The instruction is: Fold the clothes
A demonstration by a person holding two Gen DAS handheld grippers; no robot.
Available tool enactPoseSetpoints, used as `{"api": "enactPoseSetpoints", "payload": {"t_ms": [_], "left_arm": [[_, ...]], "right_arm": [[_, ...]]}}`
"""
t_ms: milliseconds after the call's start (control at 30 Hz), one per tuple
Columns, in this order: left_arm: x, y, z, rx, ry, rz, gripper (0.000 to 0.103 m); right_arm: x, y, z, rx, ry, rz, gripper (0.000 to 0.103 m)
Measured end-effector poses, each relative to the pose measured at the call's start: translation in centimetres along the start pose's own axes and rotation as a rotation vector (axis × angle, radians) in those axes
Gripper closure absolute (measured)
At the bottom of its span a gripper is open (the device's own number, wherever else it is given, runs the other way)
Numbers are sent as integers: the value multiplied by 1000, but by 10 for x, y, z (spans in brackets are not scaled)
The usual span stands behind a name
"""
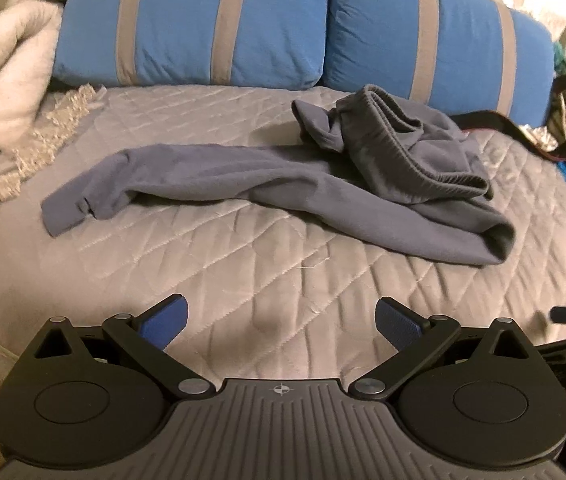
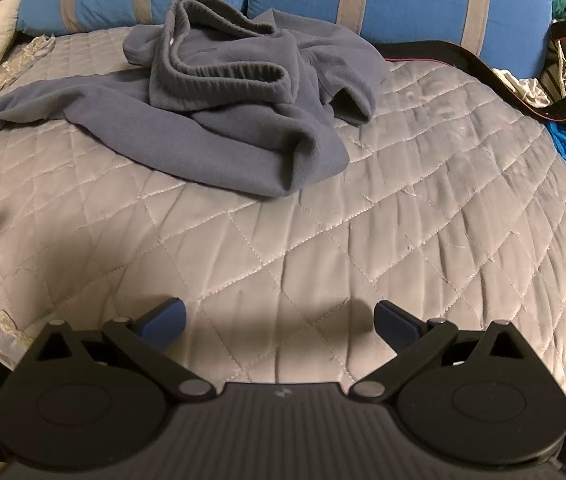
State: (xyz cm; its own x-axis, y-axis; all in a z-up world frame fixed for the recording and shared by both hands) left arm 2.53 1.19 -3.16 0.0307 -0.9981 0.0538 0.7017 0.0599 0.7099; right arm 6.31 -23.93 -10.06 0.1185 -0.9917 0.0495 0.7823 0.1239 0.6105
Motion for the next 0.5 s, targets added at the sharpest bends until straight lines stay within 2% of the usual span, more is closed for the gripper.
{"api": "enactPoseSetpoints", "payload": {"t_ms": [133,267,500], "left_arm": [[1,4,2,0,-14,14,1],[8,10,9,34,-50,-22,1],[24,34,8,34,-82,-57,1]], "right_arm": [[2,0,0,2,-2,-9,0],[2,1,1,12,-4,-11,0],[4,0,2,13,-4,-21,0]]}}
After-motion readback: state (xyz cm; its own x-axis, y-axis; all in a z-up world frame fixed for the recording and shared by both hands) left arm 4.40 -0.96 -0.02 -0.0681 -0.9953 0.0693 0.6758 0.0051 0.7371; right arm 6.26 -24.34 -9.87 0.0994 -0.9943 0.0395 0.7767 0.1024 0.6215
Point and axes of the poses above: each gripper's, at about its wrist camera, not at the fingertips, and z roughly against the way its jaws point, x to its right, y to its top, the point moved 4 cm from there along -z, roughly the way its jaws point, and after that the axes turned 3 degrees about x, right-handed, at the moved point
